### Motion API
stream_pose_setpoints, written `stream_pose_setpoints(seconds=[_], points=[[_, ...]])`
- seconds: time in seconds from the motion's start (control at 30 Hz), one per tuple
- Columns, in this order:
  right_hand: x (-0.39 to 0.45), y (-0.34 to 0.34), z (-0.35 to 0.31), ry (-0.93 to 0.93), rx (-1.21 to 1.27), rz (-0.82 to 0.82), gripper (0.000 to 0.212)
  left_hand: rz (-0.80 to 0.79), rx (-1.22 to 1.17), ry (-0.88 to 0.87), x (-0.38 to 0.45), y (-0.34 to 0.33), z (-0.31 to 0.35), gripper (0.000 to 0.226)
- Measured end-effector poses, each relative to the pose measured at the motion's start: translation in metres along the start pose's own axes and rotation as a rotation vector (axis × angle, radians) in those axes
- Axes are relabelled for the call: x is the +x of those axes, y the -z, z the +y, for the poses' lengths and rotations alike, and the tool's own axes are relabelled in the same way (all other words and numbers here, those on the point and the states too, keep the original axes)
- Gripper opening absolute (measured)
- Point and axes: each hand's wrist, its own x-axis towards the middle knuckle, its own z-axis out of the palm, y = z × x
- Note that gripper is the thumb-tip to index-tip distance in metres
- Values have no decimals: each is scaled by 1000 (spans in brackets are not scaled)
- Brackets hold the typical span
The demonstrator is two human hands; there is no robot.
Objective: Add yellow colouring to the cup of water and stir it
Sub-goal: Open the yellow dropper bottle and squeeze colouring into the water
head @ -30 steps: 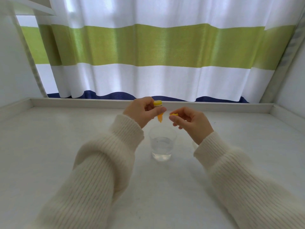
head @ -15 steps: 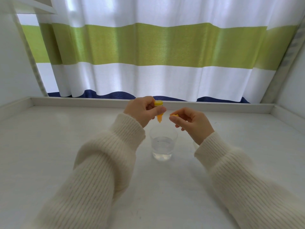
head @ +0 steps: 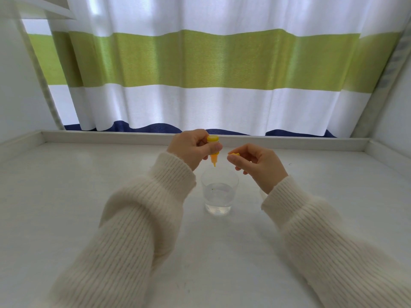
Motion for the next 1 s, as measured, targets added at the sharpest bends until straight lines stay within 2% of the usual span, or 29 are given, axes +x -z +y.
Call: stream_pose_setpoints(seconds=[0.47, 0.63, 1.0], points=[[-3, 2, -2, 7, 67, -5, 9, 26, -61, 57, -3, 0, 0, 21], [-4, 3, -4, 15, 92, -8, 9, 38, -241, 138, -3, 7, 0, 22], [-4, 3, -5, 15, 37, -8, 11, 48, -113, 67, -6, 2, 1, 23]])
